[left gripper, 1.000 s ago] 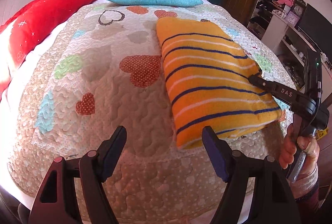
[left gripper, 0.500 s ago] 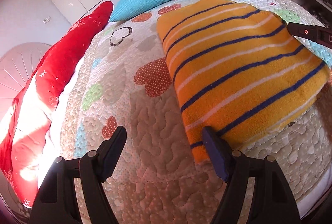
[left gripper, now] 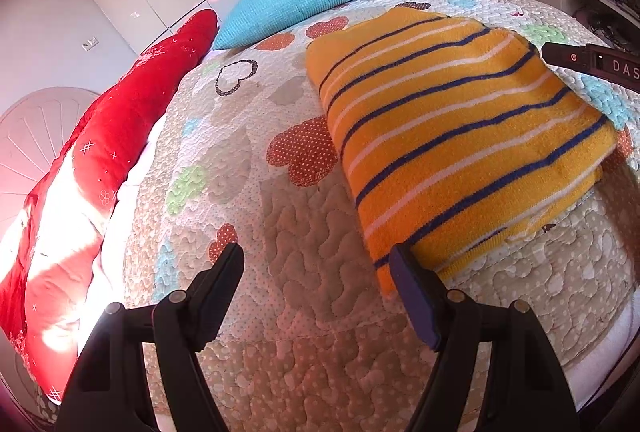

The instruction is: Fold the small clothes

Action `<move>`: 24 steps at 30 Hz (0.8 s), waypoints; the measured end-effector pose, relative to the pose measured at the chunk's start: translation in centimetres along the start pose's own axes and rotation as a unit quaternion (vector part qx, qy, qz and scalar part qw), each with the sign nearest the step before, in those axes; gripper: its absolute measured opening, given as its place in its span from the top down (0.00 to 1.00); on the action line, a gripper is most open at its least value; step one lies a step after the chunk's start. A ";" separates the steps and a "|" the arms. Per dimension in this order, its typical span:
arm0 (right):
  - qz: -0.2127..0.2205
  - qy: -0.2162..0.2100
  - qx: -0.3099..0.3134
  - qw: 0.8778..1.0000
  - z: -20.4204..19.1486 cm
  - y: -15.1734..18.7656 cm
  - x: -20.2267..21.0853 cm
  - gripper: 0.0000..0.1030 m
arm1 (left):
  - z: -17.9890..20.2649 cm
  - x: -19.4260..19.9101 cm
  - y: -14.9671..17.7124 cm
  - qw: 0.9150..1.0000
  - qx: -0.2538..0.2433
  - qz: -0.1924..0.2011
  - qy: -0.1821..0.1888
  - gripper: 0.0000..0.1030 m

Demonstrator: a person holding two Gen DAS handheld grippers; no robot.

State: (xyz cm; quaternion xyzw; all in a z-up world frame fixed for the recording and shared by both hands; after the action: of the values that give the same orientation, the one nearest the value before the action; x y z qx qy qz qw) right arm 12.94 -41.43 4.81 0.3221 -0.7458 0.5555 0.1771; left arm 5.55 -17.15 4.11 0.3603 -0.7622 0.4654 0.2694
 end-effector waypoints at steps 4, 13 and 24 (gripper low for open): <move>-0.003 0.002 -0.002 1.000 0.1 0.1 -0.3 0.37 | -0.5 0.3 0.1 1.000 0.008 0.002 0.011 0.28; -0.016 -0.050 -0.077 0.996 2.1 -0.4 -1.7 0.25 | -6.2 -0.4 -2.2 0.980 0.140 0.038 0.137 0.15; -0.083 -0.132 -0.162 0.974 2.8 -2.6 -9.1 0.14 | -3.3 -12.2 -6.4 0.902 0.203 -0.072 0.375 0.09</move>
State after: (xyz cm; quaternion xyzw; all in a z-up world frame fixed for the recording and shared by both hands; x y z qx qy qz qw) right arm 21.63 -41.92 0.09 0.4201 -0.8134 0.3636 0.1723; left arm 18.15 -12.45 -0.26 0.2596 -0.4660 0.6903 0.4889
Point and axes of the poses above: each gripper's, at about its wrist camera, not at the fingertips, and x roughly against the way its jaws point, z to its right, y to its underside, the point moved 3 cm from there along -x, roughly the way its jaws point, and after that the axes turned 2 degrees about -y, right-handed, at the moved point
